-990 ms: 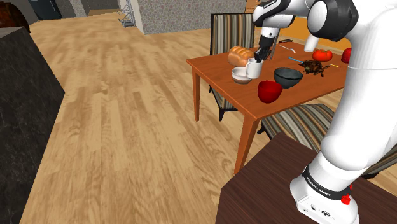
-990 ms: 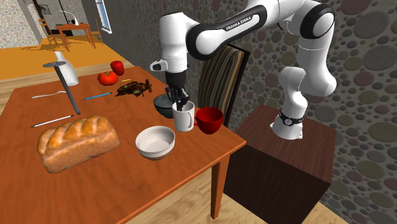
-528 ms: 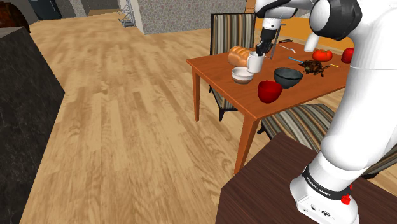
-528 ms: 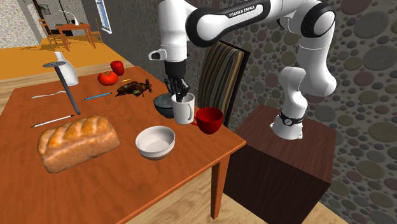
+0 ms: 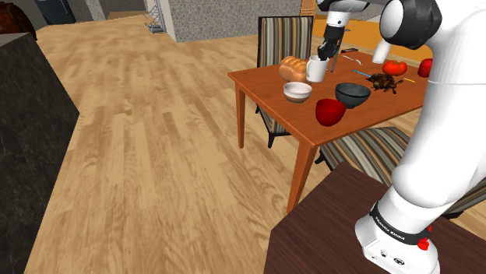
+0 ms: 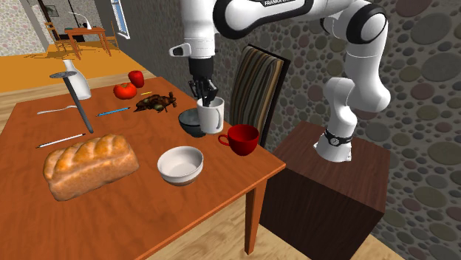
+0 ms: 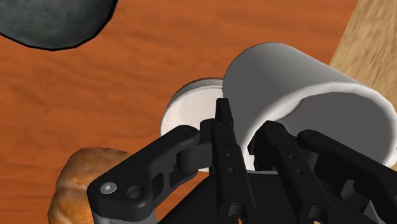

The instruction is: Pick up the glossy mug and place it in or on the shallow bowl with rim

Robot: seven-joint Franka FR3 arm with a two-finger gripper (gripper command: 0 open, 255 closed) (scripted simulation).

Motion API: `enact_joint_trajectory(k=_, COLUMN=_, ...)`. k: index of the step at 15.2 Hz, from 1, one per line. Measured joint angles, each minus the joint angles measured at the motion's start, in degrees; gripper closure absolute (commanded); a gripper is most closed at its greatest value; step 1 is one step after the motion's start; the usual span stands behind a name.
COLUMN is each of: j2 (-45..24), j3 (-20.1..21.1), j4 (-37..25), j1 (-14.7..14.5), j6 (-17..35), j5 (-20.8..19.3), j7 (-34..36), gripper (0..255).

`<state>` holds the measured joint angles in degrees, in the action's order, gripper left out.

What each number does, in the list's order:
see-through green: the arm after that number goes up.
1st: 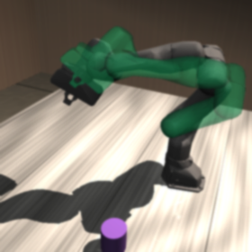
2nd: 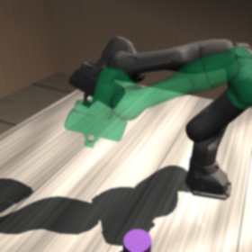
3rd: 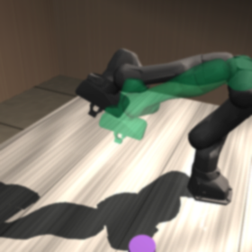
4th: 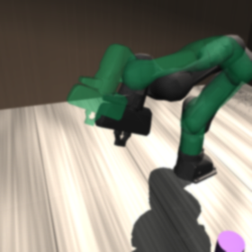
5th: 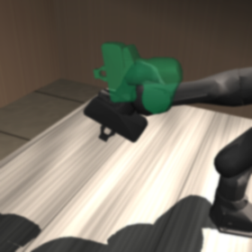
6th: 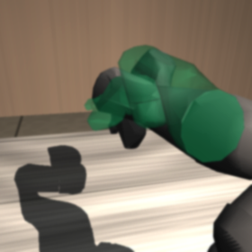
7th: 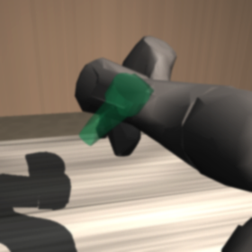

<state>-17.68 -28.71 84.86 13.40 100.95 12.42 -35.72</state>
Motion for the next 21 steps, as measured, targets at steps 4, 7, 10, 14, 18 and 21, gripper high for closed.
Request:
enact_joint_trajectory(k=4, j2=-1.87, j3=-1.35, j4=-3.32, j1=4.02, j6=-2.20, j5=1.23, j7=-4.80, gripper=255)
enact_joint_trajectory(k=7, j2=-4.81, j3=-2.14, j4=-7.59, j1=7.93, j6=-4.25, j5=2.86, j7=-8.74, gripper=255)
enact_joint_trajectory(k=10, j2=-7.41, j3=-2.74, j4=-11.77, j1=11.75, j6=-6.51, j5=4.24, j7=-12.23, gripper=255)
enact_joint_trajectory(k=14, j2=-13.10, j3=-2.95, j4=-21.32, j1=18.45, j6=-11.10, j5=6.95, j7=-16.61, gripper=255)
enact_joint_trajectory(k=18, j2=-18.52, j3=-2.59, j4=-29.99, j1=24.44, j6=-14.69, j5=9.23, j7=-19.51, gripper=255)
enact_joint_trajectory(k=21, j2=-18.14, j3=-2.71, j4=-27.40, j1=24.04, j6=-12.67, j5=9.11, j7=-20.22, gripper=255)
